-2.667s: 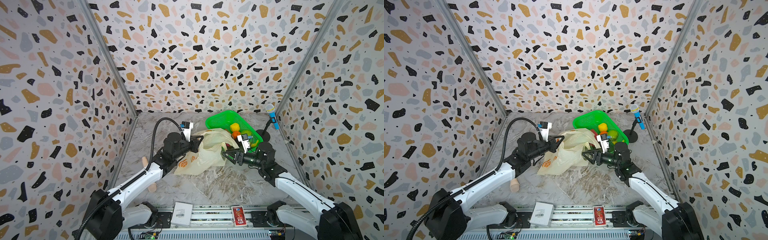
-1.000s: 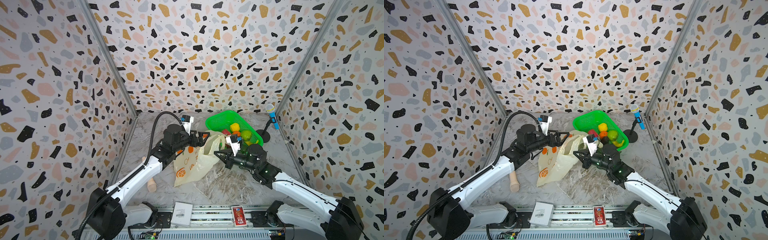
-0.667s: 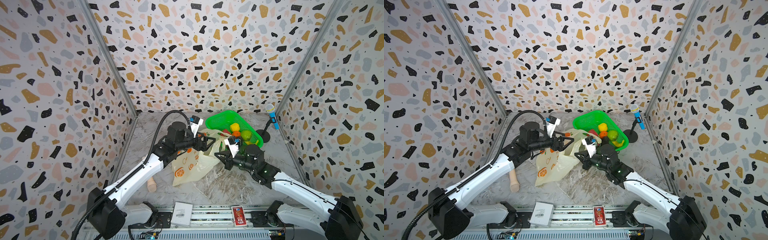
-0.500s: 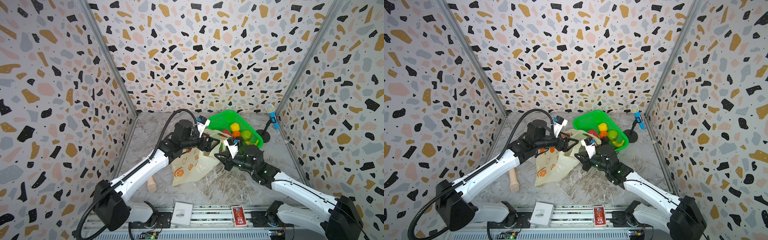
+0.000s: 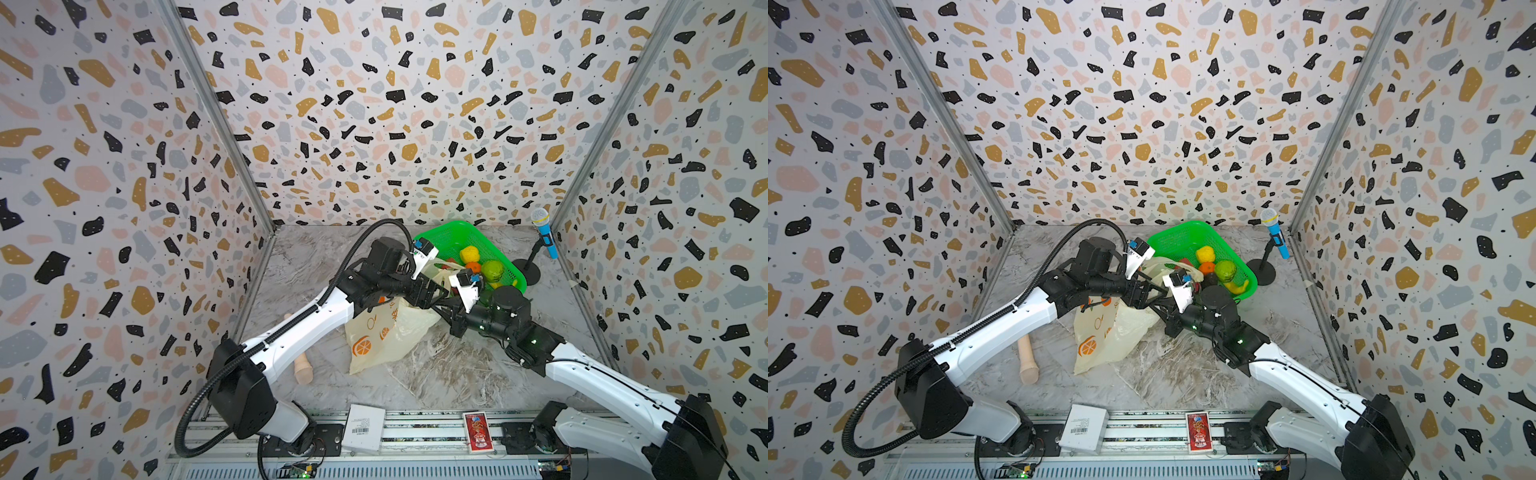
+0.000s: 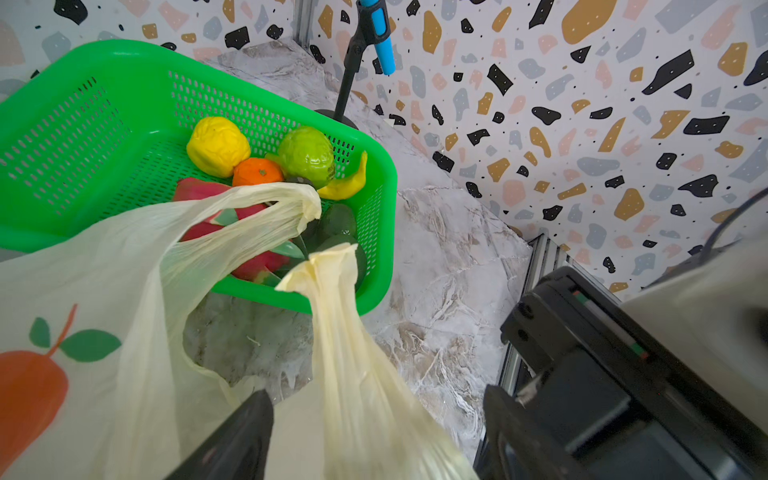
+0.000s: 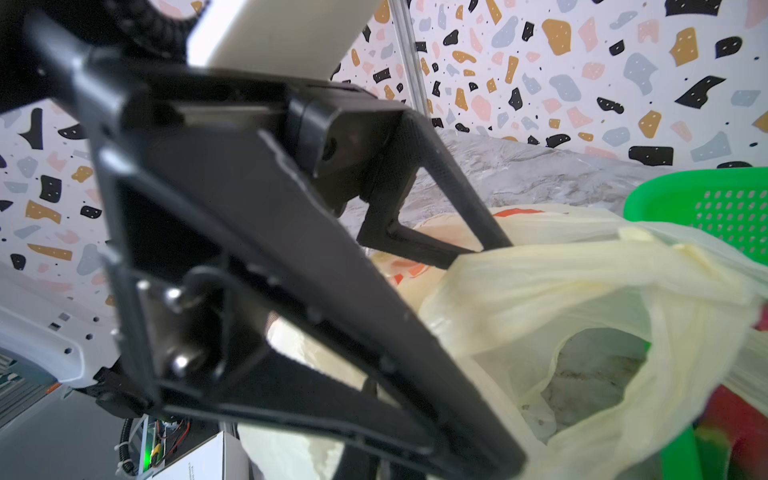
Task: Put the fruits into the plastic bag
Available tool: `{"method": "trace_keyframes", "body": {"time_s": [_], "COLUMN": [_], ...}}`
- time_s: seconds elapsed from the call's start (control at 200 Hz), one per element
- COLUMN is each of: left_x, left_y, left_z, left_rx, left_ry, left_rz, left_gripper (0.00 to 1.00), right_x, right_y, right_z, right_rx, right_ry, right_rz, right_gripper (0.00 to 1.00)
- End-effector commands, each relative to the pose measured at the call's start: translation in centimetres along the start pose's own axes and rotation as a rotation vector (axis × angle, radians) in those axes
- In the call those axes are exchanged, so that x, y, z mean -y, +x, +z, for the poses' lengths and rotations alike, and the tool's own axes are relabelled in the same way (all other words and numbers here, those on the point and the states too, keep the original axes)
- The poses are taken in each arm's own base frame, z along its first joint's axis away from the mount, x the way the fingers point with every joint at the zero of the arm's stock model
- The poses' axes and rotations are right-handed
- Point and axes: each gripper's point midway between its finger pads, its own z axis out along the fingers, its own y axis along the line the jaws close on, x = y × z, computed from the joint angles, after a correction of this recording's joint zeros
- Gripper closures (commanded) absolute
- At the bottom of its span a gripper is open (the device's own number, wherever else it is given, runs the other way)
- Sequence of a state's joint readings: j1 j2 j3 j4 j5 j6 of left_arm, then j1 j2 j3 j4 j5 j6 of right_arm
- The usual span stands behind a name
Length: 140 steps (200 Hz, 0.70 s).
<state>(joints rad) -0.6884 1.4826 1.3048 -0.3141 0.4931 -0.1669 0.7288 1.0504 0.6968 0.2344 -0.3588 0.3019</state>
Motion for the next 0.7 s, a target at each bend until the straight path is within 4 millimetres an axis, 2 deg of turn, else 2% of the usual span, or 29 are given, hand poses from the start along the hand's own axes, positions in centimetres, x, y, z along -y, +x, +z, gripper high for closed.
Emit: {"method": "trace_keyframes", "body": {"time_s": [0.0, 0.055, 0.115, 0.265, 0.39, 0.561, 0.596, 0.626, 0.631, 0.636, 0.641, 0.646, 0.661, 0.696], "left_x": [0.5, 0.4, 0.6, 1.1, 1.4, 1.0, 0.8, 0.6, 0.5, 0.5, 0.5, 0.5, 0.4, 0.3], "left_y": [-0.2, -0.1, -0.1, -0.3, -1.0, -2.3, -2.5, -2.7, -2.7, -2.7, -2.8, -2.8, -2.9, -3.1], "left_z": [0.3, 0.6, 0.9, 1.2, 0.9, 0.0, -0.3, -0.7, -0.7, -0.7, -0.8, -0.9, -1.0, -1.4], "left_rx": [0.002, -0.004, -0.009, 0.003, 0.042, 0.1, 0.11, 0.12, 0.12, 0.122, 0.126, 0.128, 0.133, 0.145], "left_ry": [0.027, 0.034, 0.05, 0.093, 0.101, 0.045, 0.023, 0.004, 0.001, 0.0, -0.003, -0.005, -0.011, -0.022], "left_rz": [0.022, 0.018, 0.017, 0.005, 0.011, 0.031, 0.043, 0.053, 0.053, 0.054, 0.055, 0.057, 0.059, 0.063], "left_gripper": [0.24, 0.29, 0.39, 0.78, 1.0, 1.0, 1.0, 1.0, 1.0, 1.0, 1.0, 1.0, 1.0, 1.0], "right_x": [-0.8, -0.6, -0.5, -0.2, -0.1, -0.2, -0.4, -0.4, -0.5, -0.5, -0.5, -0.5, -0.5, -0.5], "right_y": [-2.7, -2.7, -2.8, -3.0, -2.9, -2.9, -3.0, -3.1, -3.2, -3.2, -3.3, -3.3, -3.5, -4.1], "right_z": [-0.7, -0.6, -0.5, -0.4, -0.5, -1.4, -1.9, -2.3, -2.5, -2.5, -2.7, -2.7, -3.1, -4.0], "right_rx": [0.065, 0.064, 0.066, 0.071, 0.07, 0.081, 0.085, 0.092, 0.097, 0.097, 0.098, 0.098, 0.105, 0.129], "right_ry": [0.001, 0.007, 0.014, 0.03, 0.038, 0.042, 0.04, 0.038, 0.036, 0.036, 0.033, 0.033, 0.032, 0.034], "right_rz": [-0.044, -0.044, -0.046, -0.042, -0.035, -0.026, -0.024, -0.02, -0.021, -0.021, -0.021, -0.021, -0.016, -0.003], "right_gripper": [1.0, 1.0, 1.0, 1.0, 1.0, 1.0, 0.89, 0.7, 0.63, 0.63, 0.58, 0.58, 0.5, 0.4]}}
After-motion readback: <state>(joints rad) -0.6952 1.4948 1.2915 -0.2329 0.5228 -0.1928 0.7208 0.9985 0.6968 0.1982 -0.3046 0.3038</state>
